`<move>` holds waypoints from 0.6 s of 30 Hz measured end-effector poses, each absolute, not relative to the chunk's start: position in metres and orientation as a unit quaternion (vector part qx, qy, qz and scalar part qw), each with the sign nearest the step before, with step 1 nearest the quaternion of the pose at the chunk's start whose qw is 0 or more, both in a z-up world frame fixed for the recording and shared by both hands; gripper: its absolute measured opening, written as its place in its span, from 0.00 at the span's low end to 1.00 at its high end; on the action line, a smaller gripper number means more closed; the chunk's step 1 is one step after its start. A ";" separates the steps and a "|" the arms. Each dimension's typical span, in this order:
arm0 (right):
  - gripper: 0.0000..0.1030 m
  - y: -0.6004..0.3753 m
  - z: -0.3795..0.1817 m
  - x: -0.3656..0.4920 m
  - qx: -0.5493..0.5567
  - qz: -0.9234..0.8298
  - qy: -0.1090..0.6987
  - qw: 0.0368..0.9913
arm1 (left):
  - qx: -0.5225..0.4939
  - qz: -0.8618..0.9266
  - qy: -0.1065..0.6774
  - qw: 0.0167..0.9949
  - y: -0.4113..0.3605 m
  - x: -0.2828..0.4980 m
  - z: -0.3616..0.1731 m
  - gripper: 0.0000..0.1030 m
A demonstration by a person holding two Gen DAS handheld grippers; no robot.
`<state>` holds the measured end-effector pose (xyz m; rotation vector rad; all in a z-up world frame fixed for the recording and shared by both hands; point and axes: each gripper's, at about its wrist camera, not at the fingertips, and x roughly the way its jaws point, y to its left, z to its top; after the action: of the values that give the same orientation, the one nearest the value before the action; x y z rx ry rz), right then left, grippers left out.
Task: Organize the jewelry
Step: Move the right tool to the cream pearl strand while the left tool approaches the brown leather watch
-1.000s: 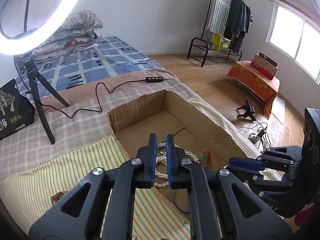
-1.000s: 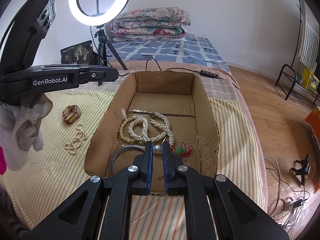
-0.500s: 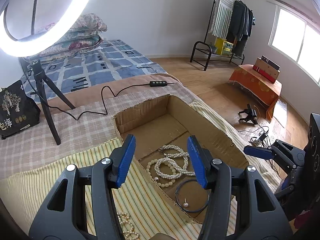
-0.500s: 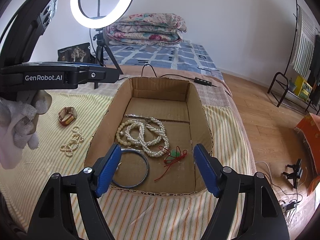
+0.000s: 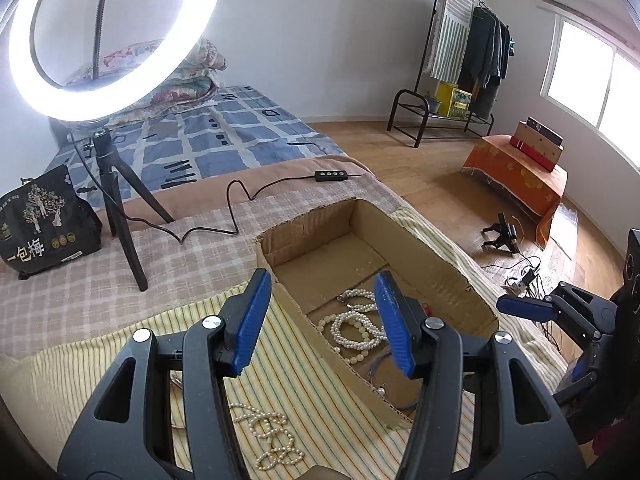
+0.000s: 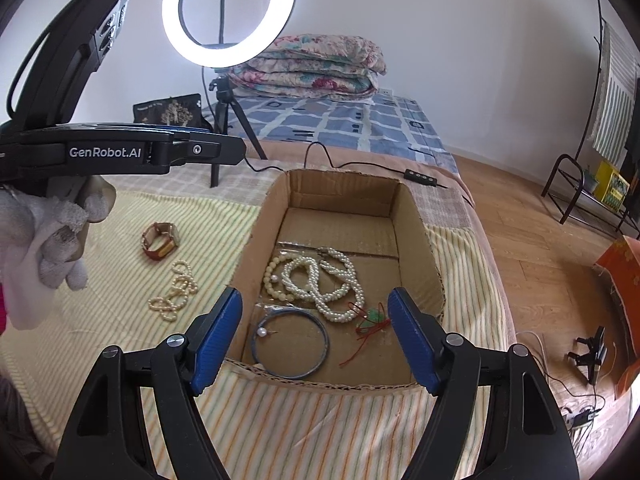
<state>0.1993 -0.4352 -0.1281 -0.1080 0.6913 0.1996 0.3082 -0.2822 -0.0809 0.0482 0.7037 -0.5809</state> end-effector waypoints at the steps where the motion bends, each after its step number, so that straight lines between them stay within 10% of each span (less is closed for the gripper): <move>1: 0.73 -0.433 -0.127 0.198 -0.052 0.100 0.337 0.935 | 0.023 -0.278 0.339 0.898 -0.278 0.308 -0.080 0.54; 18: 0.73 -0.373 -0.118 0.185 -0.054 0.164 0.342 0.924 | 0.025 -0.241 0.345 0.907 -0.191 0.308 -0.067 0.54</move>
<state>0.1855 -0.3732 -0.1177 -0.1109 0.7027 0.3366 0.3083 -0.1914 -0.0670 0.0513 0.7115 -0.4976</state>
